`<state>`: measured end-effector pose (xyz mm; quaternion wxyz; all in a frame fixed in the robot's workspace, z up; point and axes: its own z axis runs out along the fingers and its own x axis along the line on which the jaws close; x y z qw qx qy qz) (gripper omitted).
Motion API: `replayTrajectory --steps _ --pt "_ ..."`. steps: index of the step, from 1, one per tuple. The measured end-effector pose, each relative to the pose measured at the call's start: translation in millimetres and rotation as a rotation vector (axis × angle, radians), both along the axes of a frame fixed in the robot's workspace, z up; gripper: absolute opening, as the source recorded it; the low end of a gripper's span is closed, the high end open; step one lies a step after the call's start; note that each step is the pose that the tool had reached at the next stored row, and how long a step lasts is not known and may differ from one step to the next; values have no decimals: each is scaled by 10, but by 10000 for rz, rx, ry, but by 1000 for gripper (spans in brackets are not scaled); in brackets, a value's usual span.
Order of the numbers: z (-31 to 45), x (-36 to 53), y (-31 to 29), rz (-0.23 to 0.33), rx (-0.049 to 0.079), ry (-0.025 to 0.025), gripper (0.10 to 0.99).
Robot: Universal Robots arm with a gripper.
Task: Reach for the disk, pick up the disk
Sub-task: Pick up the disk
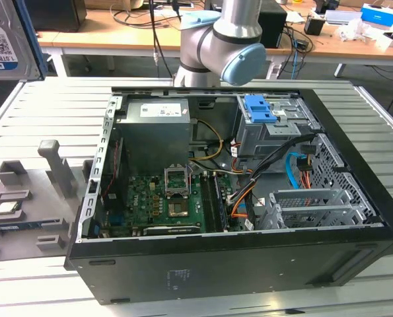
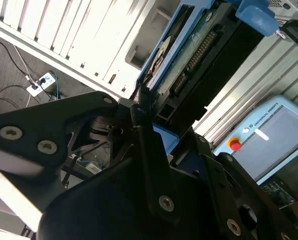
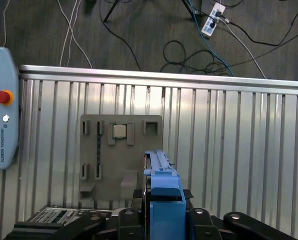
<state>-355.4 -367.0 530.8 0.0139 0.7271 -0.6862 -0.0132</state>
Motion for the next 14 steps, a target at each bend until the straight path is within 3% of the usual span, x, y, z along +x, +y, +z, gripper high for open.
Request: replayTrajectory --steps 14 --pt "0 406 0 2 1 -1 369"
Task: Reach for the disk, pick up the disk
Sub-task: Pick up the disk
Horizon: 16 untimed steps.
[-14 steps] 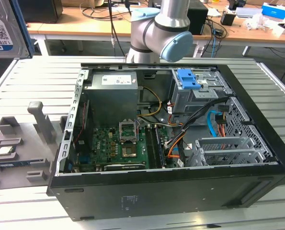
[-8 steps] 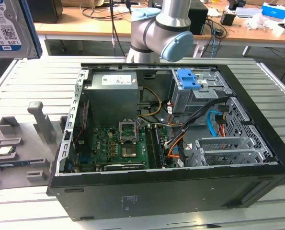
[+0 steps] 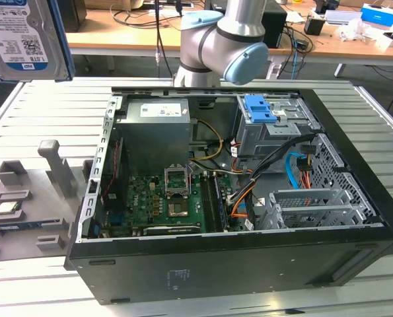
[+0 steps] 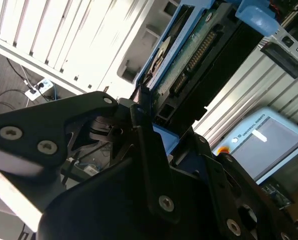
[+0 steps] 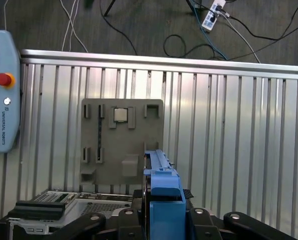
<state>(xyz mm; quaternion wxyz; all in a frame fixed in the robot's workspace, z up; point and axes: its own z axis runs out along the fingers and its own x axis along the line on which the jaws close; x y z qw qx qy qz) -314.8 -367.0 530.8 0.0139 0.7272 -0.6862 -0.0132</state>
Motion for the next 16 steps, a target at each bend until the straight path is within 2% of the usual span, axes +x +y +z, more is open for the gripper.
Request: replayTrajectory --steps 5,8,12,14,16 --pt "0 192 2 -1 -1 1 369" --pt "1 345 2 -2 -1 2 369" --pt "1 471 2 0 -1 1 369" --pt "1 587 3 -2 -1 2 369" --pt "1 633 3 -1 -1 1 369"
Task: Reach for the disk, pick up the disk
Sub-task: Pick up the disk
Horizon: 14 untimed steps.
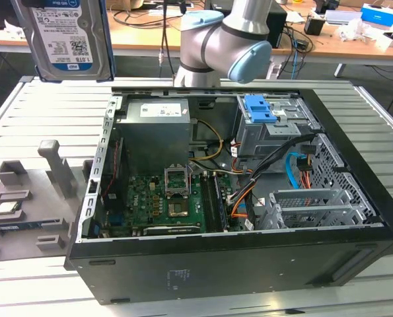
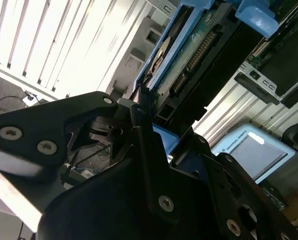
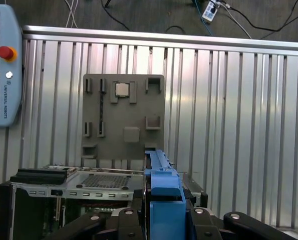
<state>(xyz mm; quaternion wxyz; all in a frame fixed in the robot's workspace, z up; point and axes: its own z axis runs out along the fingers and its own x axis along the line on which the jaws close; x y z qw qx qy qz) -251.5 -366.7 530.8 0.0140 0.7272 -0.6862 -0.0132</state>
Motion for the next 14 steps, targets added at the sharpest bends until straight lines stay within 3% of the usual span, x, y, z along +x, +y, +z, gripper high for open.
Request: replayTrajectory --steps 7,14 --pt "0 225 0 0 0 0 369" --pt "0 539 3 -1 0 1 369"
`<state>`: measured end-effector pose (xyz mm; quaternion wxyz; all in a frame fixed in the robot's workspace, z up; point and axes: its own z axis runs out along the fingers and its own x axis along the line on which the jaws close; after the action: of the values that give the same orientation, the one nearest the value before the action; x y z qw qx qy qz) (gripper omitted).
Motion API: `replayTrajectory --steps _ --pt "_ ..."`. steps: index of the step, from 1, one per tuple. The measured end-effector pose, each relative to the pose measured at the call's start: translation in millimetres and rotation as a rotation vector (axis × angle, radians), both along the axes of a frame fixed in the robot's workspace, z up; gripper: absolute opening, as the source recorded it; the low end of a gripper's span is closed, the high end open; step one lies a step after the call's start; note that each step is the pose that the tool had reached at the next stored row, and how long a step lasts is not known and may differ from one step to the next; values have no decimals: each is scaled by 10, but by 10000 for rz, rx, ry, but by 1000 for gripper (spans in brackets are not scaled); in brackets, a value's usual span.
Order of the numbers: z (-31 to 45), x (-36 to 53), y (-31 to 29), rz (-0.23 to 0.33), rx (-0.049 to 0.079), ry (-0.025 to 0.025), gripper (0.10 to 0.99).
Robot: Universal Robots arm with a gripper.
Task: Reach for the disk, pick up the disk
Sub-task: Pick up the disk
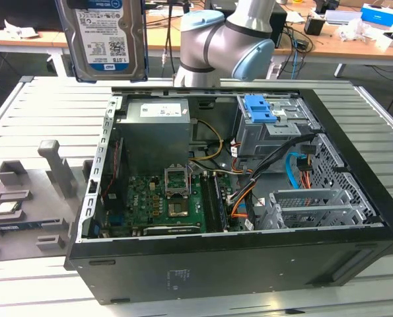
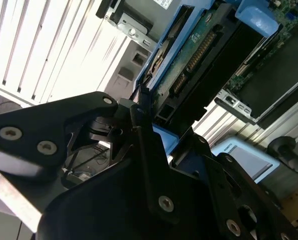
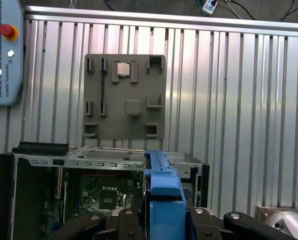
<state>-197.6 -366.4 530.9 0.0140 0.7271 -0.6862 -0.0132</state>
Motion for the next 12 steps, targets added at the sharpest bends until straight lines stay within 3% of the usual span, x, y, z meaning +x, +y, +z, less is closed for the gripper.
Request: replayTrajectory --steps 6,12 --pt "0 217 4 0 0 0 369" --pt "0 492 8 0 0 1 369"
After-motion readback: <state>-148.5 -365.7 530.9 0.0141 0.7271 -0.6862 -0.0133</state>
